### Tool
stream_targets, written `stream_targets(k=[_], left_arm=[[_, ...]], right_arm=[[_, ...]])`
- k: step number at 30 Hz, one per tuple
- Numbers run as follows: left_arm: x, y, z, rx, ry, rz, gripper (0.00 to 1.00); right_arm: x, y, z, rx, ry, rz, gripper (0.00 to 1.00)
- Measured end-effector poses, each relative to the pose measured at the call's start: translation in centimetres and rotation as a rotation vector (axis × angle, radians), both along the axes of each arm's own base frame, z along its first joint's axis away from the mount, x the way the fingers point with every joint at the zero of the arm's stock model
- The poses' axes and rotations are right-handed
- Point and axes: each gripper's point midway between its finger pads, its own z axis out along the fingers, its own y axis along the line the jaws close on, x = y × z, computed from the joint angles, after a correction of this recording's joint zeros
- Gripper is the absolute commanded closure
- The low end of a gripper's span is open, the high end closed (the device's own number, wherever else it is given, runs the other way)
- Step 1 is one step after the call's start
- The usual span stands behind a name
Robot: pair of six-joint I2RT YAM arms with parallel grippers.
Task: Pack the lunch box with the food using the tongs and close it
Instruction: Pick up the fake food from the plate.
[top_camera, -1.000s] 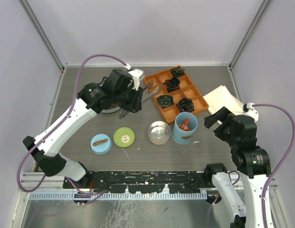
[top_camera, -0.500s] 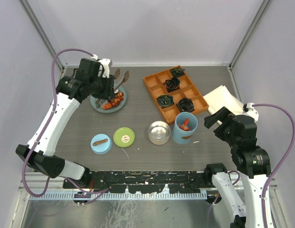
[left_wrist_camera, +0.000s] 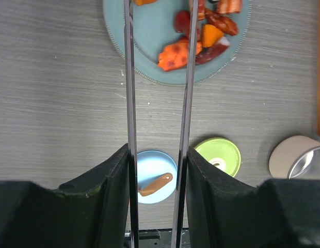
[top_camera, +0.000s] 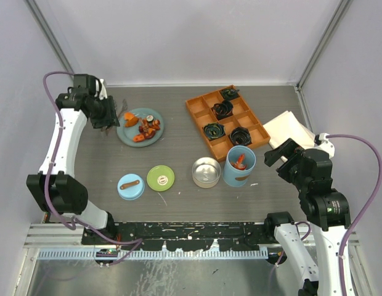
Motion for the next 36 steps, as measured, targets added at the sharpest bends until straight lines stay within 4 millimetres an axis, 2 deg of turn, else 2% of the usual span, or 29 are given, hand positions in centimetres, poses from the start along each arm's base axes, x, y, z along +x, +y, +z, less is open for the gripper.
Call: stream_targets(k=[3, 11, 21, 27, 36], left_arm=[[0.7, 1.0, -1.8, -0.018, 0.058, 0.046, 0.57], [1.6, 1.1, -5.6, -0.044, 0.183, 0.091, 0.58], [4.4, 1.2, -6.9, -0.084, 0.211, 0.168, 0.56], [4.9, 0.8, -8.4, -0.118, 0.255, 0.199, 0.56], [5.7, 0.5, -8.9, -0.154, 0.255, 0.25, 0.55]], right_arm=[[0.0, 0.0, 0.0, 0.0, 0.001, -0.001, 0.0], [0.1, -0.2, -0.1, -0.01, 0.004, -0.005, 0.0], [0.5, -0.4, -0.6, -0.032, 0.032, -0.006, 0.0], [0.5, -0.5, -0.7, -0.037, 0.033, -0.01, 0.0], [0.8, -0.5, -1.1, -0.041, 0.053, -0.008, 0.0]])
